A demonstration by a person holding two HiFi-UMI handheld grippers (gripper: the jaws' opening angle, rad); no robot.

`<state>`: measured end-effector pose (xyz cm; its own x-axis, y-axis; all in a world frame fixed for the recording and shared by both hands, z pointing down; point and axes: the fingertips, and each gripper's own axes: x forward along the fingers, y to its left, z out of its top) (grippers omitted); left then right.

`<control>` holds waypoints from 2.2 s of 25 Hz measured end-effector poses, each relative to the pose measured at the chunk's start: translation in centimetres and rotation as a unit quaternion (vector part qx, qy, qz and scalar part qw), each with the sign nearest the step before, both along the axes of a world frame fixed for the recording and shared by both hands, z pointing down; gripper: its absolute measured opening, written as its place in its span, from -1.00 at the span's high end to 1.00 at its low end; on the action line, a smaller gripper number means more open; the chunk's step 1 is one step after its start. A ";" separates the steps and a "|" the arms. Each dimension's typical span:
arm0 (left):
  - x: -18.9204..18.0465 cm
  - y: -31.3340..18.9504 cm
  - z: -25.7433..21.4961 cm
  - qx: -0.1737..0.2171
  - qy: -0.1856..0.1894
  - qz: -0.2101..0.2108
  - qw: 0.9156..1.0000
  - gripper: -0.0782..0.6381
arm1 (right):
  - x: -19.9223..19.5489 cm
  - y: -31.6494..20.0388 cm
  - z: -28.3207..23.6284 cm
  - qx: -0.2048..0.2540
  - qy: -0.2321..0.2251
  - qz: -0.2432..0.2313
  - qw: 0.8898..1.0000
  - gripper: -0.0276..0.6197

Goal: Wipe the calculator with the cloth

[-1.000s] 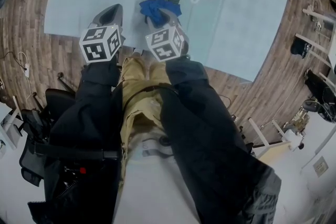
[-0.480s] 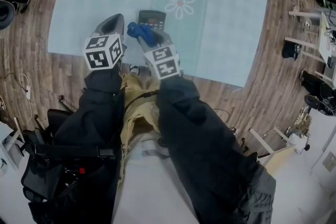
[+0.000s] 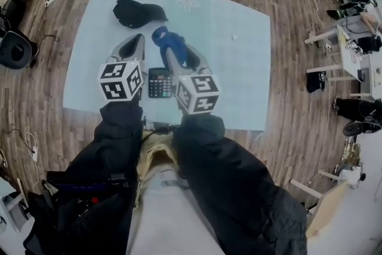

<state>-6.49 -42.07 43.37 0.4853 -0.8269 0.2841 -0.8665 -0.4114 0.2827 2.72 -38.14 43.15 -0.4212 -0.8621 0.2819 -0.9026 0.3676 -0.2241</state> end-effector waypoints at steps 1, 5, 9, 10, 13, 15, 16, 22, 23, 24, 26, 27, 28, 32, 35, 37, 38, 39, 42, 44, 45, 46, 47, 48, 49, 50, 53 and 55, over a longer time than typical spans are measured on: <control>0.3 -0.4 -1.6 0.015 0.005 -0.004 1.000 0.79 | 0.6 -0.4 -1.8 0.018 -0.005 0.007 1.000 0.47; 2.2 -1.5 -8.9 0.088 0.019 0.005 0.996 0.79 | 2.5 -2.0 -9.9 0.101 -0.019 0.028 0.994 0.47; 4.0 -0.9 -14.6 0.147 0.021 0.019 0.989 0.79 | 4.1 -1.5 -15.8 0.166 -0.027 0.048 0.985 0.47; 4.4 -0.6 -15.6 0.158 0.023 0.023 0.987 0.79 | 4.3 -1.3 -16.7 0.175 -0.028 0.053 0.983 0.47; 5.6 0.2 -17.5 0.179 0.023 0.036 0.983 0.79 | 4.7 -0.8 -18.4 0.193 -0.032 0.062 0.979 0.47; 6.2 0.5 -18.0 0.184 0.022 0.041 0.982 0.79 | 5.2 -0.5 -19.1 0.200 -0.030 0.066 0.977 0.47; 6.5 0.7 -18.2 0.185 0.021 0.043 0.982 0.79 | 5.4 -0.4 -19.4 0.202 -0.030 0.068 0.977 0.47; 7.6 0.8 -18.4 0.189 0.020 0.052 0.980 0.79 | 6.7 -0.5 -19.9 0.205 -0.028 0.075 0.975 0.47; 7.7 0.7 -18.4 0.188 0.019 0.053 0.981 0.79 | 6.9 -0.6 -20.0 0.205 -0.028 0.077 0.975 0.47; 7.8 0.7 -18.4 0.188 0.018 0.053 0.981 0.79 | 7.0 -0.6 -20.0 0.204 -0.028 0.078 0.975 0.47; 7.9 0.7 -18.4 0.188 0.017 0.054 0.981 0.79 | 7.2 -0.5 -20.0 0.204 -0.028 0.081 0.975 0.47; 7.9 0.7 -18.4 0.188 0.016 0.054 0.981 0.79 | 7.2 -0.5 -20.0 0.204 -0.028 0.081 0.975 0.47; 7.9 0.7 -18.4 0.189 0.016 0.054 0.980 0.79 | 7.2 -0.5 -20.0 0.205 -0.028 0.082 0.975 0.47; 7.7 0.6 -18.5 0.191 0.015 0.051 0.980 0.79 | 7.1 -0.6 -20.0 0.205 -0.029 0.081 0.975 0.47; 7.4 0.6 -18.5 0.193 0.016 0.048 0.980 0.79 | 7.0 -0.6 -20.0 0.207 -0.026 0.082 0.975 0.47; 7.3 0.5 -18.5 0.193 0.016 0.047 0.980 0.79 | 7.1 -0.6 -20.1 0.208 -0.024 0.084 0.974 0.47; 7.3 0.5 -18.5 0.193 0.016 0.047 0.980 0.79 | 7.2 -0.5 -20.1 0.208 -0.024 0.085 0.974 0.47; 7.4 0.6 -18.5 0.192 0.015 0.047 0.980 0.79 | 7.4 -0.5 -20.1 0.208 -0.023 0.086 0.974 0.47; 7.5 0.5 -18.5 0.192 0.014 0.048 0.980 0.79 | 7.5 -0.5 -20.1 0.208 -0.023 0.087 0.974 0.47; 7.5 0.4 -18.6 0.191 0.014 0.049 0.980 0.79 | 7.5 -0.5 -20.1 0.208 -0.022 0.086 0.974 0.47; 7.6 0.4 -18.5 0.191 0.013 0.050 0.980 0.79 | 7.5 -0.5 -20.0 0.206 -0.021 0.086 0.974 0.47; 7.6 0.4 -18.5 0.191 0.013 0.050 0.980 0.79 | 7.6 -0.5 -19.8 0.205 -0.022 0.086 0.975 0.47; 7.7 0.4 -18.4 0.192 0.013 0.051 0.980 0.79 | 7.6 -0.5 -19.7 0.204 -0.022 0.087 0.975 0.47; 7.7 0.4 -18.5 0.192 0.013 0.052 0.980 0.79 | 7.7 -0.5 -19.7 0.203 -0.023 0.087 0.975 0.47; 7.8 0.4 -18.5 0.192 0.012 0.052 0.980 0.79 | 7.7 -0.6 -19.7 0.202 -0.024 0.087 0.975 0.47; 7.8 0.4 -18.5 0.191 0.012 0.053 0.980 0.79 | 7.7 -0.7 -19.8 0.201 -0.026 0.087 0.975 0.47; 7.9 0.3 -18.3 0.189 0.010 0.053 0.981 0.79 | 7.8 -0.7 -19.7 0.200 -0.028 0.085 0.976 0.47; 7.9 0.4 -18.0 0.187 0.009 0.054 0.981 0.79 | 7.8 -0.7 -19.5 0.198 -0.027 0.085 0.976 0.47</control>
<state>1.40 -41.69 25.32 0.5780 -0.8151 -0.0388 -0.8084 -0.5784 0.1094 10.47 -38.82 23.67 -0.2682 -0.9575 -0.1064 -0.9485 0.2817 -0.1446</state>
